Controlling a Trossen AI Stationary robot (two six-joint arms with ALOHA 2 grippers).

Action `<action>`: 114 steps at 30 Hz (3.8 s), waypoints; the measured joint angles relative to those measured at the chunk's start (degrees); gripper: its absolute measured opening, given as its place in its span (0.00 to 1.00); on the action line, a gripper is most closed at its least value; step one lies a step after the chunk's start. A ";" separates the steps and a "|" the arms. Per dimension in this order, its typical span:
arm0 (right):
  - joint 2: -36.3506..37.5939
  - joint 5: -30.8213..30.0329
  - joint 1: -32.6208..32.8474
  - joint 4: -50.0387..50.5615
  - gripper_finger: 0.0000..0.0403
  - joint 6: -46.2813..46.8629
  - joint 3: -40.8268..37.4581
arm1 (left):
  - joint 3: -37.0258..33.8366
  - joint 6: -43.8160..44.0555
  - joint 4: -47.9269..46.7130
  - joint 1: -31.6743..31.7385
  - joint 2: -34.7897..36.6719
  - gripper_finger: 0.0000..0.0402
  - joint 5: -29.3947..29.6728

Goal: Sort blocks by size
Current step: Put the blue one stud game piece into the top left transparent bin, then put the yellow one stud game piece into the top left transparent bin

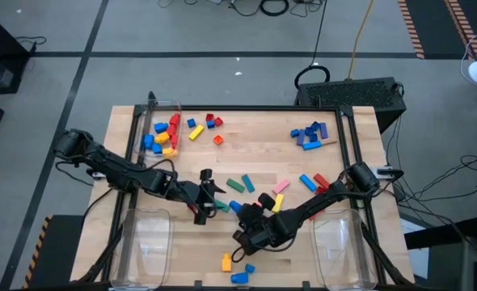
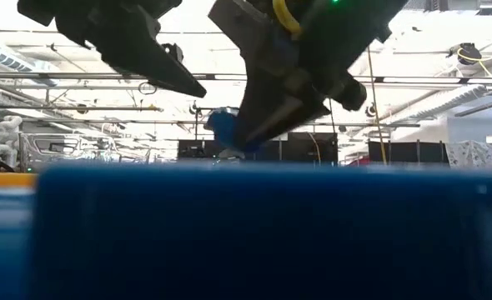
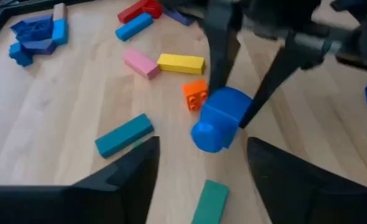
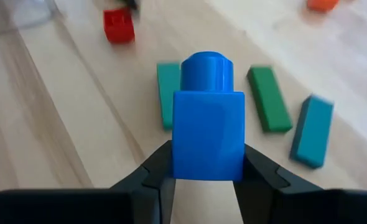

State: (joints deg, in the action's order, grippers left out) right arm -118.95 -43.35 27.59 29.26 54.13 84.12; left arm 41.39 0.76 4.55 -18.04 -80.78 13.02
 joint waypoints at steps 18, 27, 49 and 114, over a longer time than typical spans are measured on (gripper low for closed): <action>1.19 -0.70 1.06 -8.83 0.28 -11.11 0.00 | -0.02 -10.52 13.17 -0.07 -6.57 0.66 -9.72; 1.19 -3.31 2.46 -12.52 0.28 -16.02 0.00 | -0.02 -8.62 12.64 0.21 -6.57 0.49 -12.31; 5.60 1.62 4.82 7.54 0.59 2.34 0.07 | 0.90 -3.72 8.07 0.88 -3.06 0.38 3.31; 16.29 40.84 -24.37 -28.31 0.58 -41.51 -20.33 | -12.87 21.15 -33.79 58.26 30.78 0.69 5.85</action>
State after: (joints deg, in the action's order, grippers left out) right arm -102.65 -2.51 3.22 0.96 12.62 63.79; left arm 28.52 21.91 -29.24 40.22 -50.00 18.87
